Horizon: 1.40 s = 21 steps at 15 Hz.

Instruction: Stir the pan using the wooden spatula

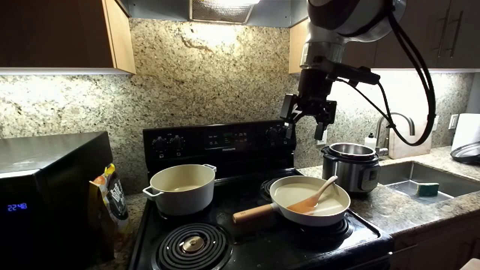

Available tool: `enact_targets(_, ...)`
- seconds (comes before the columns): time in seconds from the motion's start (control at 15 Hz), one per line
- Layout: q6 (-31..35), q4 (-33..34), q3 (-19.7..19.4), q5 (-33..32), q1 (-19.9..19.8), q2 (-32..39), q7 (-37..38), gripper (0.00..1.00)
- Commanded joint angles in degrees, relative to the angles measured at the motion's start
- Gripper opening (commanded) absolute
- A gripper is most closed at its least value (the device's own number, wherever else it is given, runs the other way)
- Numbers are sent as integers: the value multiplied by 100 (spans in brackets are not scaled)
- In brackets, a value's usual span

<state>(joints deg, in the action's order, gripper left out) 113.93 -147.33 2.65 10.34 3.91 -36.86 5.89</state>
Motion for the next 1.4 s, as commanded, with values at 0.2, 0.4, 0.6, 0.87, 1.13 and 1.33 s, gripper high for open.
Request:
enact_targets(0.2, 114, -75, 463, -557, -504, 201, 1178, 100)
enact_targets(0.4, 238, -126, 609, -872, -672, 282, 1653, 100)
enact_targets(0.6, 397, -166, 667, -1069, -776, 452, 1977, 100)
enact_targets(0.87, 724, -241, 716, -1364, -942, 734, 2392, 100)
enact_targets(1.13, 1048, -238, 572, -1479, -1078, 1118, 2529, 100)
enact_targets(1.33, 1247, -234, 388, -1413, -1171, 1327, 2448, 100)
